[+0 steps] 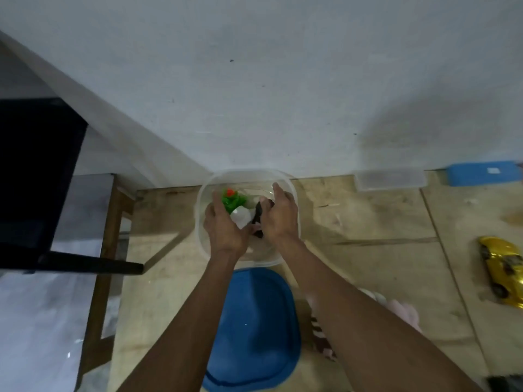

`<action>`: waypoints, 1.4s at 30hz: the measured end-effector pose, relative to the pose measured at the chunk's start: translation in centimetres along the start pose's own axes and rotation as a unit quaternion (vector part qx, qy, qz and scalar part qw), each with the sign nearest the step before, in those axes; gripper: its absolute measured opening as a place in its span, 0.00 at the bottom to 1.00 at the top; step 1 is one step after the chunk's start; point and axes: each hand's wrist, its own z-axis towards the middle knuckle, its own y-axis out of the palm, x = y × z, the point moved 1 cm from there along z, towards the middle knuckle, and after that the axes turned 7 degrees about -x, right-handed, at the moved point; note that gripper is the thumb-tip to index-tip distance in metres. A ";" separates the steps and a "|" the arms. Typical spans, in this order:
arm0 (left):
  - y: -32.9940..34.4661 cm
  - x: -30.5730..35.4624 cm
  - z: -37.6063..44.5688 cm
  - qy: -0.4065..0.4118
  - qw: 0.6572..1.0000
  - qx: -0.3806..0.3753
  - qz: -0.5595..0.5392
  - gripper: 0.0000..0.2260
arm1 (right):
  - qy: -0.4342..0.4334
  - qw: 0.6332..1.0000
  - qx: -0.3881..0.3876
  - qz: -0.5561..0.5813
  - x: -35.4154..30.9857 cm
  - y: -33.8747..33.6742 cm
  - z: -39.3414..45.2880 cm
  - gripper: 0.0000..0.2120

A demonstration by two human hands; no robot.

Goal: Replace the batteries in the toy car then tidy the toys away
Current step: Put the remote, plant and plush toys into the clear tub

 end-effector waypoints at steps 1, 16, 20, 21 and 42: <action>-0.1 0.5 -0.7 0.005 1.000 0.012 -0.007 0.51 | -0.008 1.000 0.011 0.015 0.1 -0.9 -0.7 0.24; 14.5 3.8 -22.7 0.098 0.992 0.073 0.004 0.35 | -0.035 0.981 0.188 0.028 19.8 -16.3 -15.9 0.28; 18.7 2.1 -25.9 0.012 0.997 0.026 0.073 0.36 | 0.026 0.990 0.127 -0.051 25.3 -15.0 -18.3 0.31; 19.4 1.8 -26.3 0.000 0.996 0.015 0.087 0.36 | 0.023 0.992 0.114 -0.054 26.1 -14.5 -18.7 0.31; 22.4 1.3 -23.1 -0.112 0.989 0.043 0.083 0.32 | -0.014 0.993 0.105 0.052 28.3 -12.0 -17.3 0.29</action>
